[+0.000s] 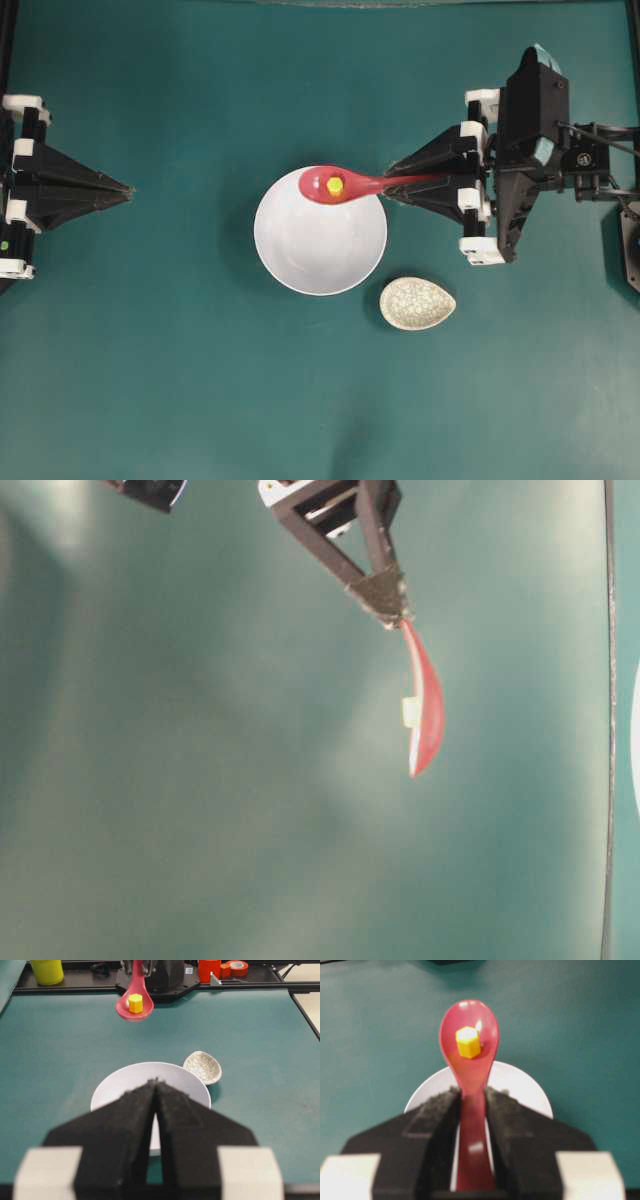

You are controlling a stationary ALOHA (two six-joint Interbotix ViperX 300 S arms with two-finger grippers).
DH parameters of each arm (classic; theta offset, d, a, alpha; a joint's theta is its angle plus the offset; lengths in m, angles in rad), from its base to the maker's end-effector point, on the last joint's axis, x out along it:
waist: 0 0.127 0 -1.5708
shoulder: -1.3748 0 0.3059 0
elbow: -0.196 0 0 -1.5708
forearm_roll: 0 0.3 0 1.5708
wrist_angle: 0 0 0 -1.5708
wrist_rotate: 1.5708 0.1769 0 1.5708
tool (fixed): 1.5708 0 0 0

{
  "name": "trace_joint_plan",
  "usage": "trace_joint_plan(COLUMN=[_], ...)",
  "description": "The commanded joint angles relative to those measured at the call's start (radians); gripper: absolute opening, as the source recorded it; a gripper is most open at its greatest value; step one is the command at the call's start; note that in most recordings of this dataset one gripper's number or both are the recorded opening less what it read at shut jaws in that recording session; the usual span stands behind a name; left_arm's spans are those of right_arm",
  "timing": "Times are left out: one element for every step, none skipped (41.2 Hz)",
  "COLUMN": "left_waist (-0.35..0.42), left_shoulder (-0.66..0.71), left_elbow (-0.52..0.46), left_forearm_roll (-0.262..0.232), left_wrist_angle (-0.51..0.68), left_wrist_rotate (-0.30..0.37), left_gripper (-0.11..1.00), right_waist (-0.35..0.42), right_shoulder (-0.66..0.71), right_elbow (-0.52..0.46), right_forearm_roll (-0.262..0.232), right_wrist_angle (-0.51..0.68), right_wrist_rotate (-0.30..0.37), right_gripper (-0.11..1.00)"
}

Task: Scoop the yellow hexagonal prism block from the bowl with a spoon using the right arm.
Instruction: 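Hold the loaded spoon level above the bowl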

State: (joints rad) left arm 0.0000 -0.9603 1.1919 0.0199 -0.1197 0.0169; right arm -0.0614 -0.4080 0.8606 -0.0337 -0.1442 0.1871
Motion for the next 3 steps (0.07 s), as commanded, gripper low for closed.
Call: trace_joint_plan(left_waist=[0.002, 0.0, 0.002], left_shoulder=[0.009, 0.009, 0.009], left_elbow=[-0.008, -0.009, -0.009], left_forearm_roll=[0.003, 0.003, 0.003], left_wrist_angle=[-0.005, -0.005, -0.005], left_wrist_rotate=[0.002, 0.002, 0.002], left_gripper=[0.01, 0.01, 0.01], right_waist=[0.002, 0.002, 0.002], right_shoulder=[-0.008, -0.006, -0.006], right_elbow=[0.008, 0.009, 0.012], right_forearm_roll=[0.003, 0.003, 0.005], right_wrist_angle=[-0.028, -0.028, -0.028], right_wrist_rotate=[0.0, 0.0, 0.002], right_gripper=[0.24, 0.24, 0.24])
